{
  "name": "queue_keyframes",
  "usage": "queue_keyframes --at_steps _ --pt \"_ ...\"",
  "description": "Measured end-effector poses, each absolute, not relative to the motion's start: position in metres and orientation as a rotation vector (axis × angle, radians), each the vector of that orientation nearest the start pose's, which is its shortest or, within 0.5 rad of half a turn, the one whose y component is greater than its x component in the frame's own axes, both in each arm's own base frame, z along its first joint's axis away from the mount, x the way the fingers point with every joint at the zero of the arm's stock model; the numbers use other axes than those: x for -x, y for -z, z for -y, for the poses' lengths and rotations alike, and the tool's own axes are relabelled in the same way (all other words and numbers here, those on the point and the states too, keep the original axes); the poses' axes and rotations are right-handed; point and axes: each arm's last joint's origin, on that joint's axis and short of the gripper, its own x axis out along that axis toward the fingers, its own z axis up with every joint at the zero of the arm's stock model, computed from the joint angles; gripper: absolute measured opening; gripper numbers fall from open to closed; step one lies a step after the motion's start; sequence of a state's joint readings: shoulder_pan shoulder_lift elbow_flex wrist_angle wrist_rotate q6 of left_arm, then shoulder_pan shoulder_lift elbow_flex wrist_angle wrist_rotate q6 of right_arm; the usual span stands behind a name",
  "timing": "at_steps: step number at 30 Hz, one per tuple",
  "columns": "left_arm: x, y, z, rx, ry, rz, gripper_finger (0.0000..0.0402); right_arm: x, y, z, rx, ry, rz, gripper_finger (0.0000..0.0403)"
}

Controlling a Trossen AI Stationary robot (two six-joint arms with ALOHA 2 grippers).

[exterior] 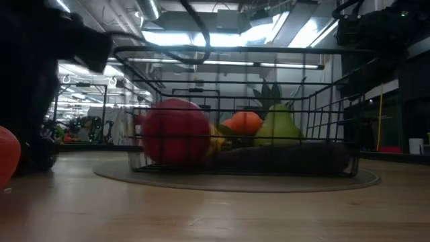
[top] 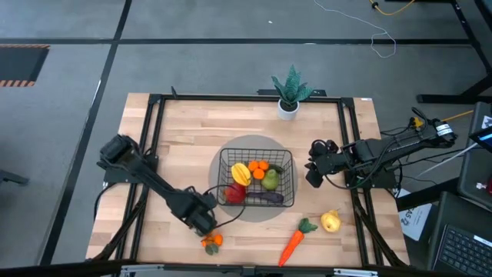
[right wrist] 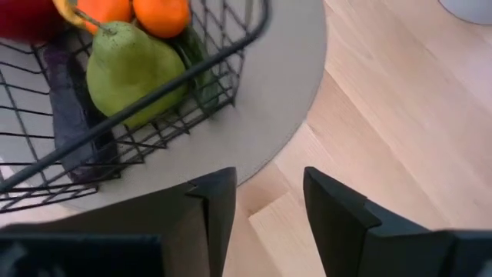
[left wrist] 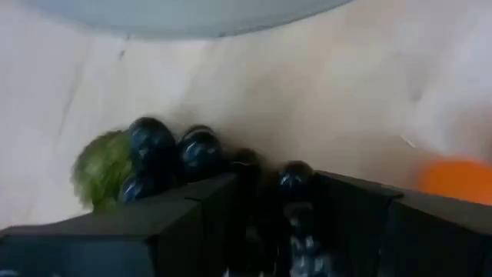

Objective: Build produce basket
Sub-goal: Put the grapes into the black wire basket

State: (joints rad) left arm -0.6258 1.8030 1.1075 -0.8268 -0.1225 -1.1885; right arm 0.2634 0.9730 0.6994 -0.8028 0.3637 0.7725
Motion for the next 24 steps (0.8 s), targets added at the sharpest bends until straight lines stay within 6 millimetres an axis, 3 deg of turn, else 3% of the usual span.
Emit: queue_keyframes --at_steps 7,15,19,24 --pt "-0.261 -0.137 0.184 0.436 -0.521 -1.386 0.0159 -0.165 -0.230 -0.034 -0.331 0.449 -0.924 0.0145" --pt "-0.257 -0.153 0.182 0.465 -0.464 -1.359 0.0150 -0.165 -0.230 -0.034 -0.331 0.449 -0.924 0.0145" --pt "-0.255 -0.160 0.183 0.511 -0.418 -1.399 0.0113 -0.165 -0.230 -0.034 -0.333 0.450 -0.924 0.0145" --pt "-0.253 -0.162 0.184 0.549 -0.374 -1.463 0.0037 -0.165 -0.230 -0.034 -0.334 0.451 -0.923 0.0145"
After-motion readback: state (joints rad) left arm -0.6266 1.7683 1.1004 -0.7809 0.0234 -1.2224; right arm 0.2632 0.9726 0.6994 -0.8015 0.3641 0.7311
